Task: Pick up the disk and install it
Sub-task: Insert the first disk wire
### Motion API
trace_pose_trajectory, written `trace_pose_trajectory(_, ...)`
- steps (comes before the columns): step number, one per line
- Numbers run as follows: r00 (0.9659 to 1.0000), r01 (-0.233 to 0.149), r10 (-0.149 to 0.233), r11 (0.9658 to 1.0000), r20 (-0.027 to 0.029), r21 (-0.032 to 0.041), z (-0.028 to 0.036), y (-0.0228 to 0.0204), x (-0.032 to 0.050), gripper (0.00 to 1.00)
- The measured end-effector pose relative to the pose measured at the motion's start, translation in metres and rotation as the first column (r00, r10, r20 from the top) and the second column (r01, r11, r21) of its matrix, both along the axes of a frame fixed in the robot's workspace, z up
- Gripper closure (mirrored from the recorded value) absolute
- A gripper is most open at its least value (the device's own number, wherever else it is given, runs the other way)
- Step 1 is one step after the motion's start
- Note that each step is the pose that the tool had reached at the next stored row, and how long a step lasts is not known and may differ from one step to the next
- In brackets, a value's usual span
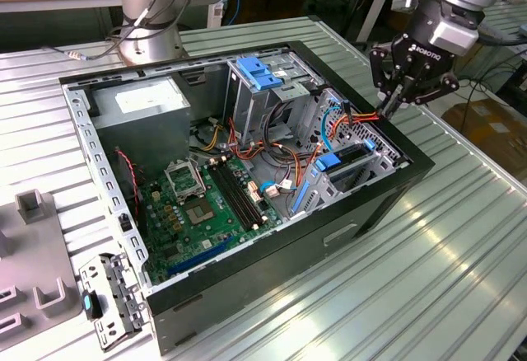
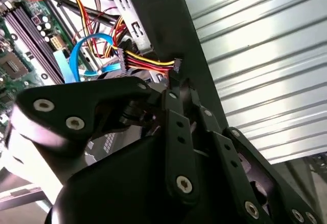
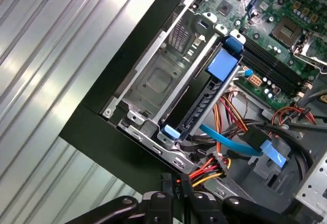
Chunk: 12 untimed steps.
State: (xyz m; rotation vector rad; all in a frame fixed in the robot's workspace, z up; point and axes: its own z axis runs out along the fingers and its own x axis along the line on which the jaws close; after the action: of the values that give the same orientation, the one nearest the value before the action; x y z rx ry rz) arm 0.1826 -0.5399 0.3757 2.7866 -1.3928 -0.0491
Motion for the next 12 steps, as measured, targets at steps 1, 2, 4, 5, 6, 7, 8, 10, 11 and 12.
trace_pose_trajectory(1,0.9998,-0.019,0.019,0.9998,0.0,0.0001,0.0,0.0,0.0001,0.76)
trace_pose_trajectory(2,0.9985,-0.055,0.055,0.9985,0.0,0.0,0.0,0.0001,0.0001,0.76)
trace_pose_trajectory(4,0.9911,-0.133,0.133,0.9911,0.0,0.0,0.0,0.0001,0.0001,0.75)
trace_pose_trajectory(5,0.9862,-0.165,0.165,0.9862,0.0,0.0,-0.0001,0.0,0.0001,0.69)
trace_pose_trajectory(6,0.9816,-0.191,0.191,0.9816,0.0,0.0001,-0.0003,0.0001,0.0002,0.69)
trace_pose_trajectory(7,0.978,-0.209,0.209,0.978,0.0,0.0,-0.0007,0.0001,0.0002,0.69)
trace_pose_trajectory(8,0.974,-0.227,0.227,0.974,0.0,-0.0002,-0.0013,0.0001,0.0002,0.69)
trace_pose_trajectory(10,0.9664,-0.257,0.257,0.9664,0.0,-0.0002,-0.0037,0.0006,0.0003,0.69)
trace_pose_trajectory(11,0.9628,-0.27,0.27,0.9628,0.0,0.0,-0.0062,0.002,0.0003,0.69)
trace_pose_trajectory(12,0.9607,-0.278,0.278,0.9607,0.0,0.0,-0.0076,0.0028,0.0003,0.69)
